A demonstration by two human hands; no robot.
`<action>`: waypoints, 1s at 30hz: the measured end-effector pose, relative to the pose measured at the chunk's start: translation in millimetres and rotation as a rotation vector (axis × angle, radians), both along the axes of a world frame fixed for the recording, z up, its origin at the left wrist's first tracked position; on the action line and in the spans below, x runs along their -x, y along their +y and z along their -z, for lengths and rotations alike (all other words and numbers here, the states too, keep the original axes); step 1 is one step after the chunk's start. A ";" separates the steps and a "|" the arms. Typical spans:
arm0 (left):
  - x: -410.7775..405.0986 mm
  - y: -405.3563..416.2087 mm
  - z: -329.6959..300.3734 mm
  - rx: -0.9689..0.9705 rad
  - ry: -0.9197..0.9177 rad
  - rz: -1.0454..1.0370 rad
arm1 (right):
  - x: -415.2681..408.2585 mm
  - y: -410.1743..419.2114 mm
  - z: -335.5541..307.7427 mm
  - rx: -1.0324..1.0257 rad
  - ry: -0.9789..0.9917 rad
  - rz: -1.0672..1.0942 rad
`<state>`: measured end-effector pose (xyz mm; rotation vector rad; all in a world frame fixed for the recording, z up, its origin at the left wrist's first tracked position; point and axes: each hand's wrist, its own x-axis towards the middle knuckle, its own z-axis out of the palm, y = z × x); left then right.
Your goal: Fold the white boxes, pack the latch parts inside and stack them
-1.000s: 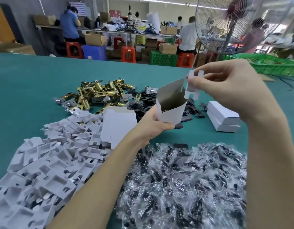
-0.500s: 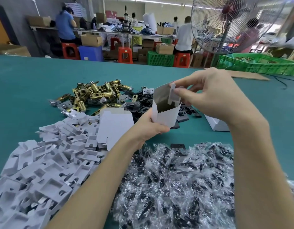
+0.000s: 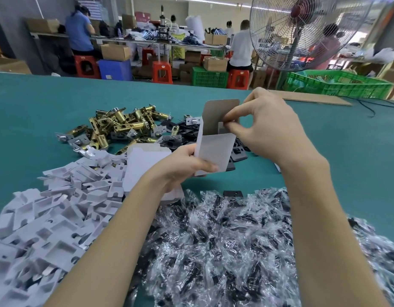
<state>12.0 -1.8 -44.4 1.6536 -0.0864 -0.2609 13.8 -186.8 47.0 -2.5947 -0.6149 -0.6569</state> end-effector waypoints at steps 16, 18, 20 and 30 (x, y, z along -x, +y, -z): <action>-3.3 5.9 -1.6 0.085 0.070 -0.078 | -49.8 -15.7 83.8 -0.119 0.332 0.185; -1.9 4.6 -2.1 0.079 0.064 -0.072 | -54.9 -15.1 108.4 0.093 0.524 0.189; -0.8 4.7 -2.5 0.079 0.059 -0.080 | -58.0 -14.8 117.5 0.196 0.600 0.173; 0.5 4.5 -4.0 0.107 0.072 -0.082 | -60.7 -27.9 114.5 -0.026 0.573 0.203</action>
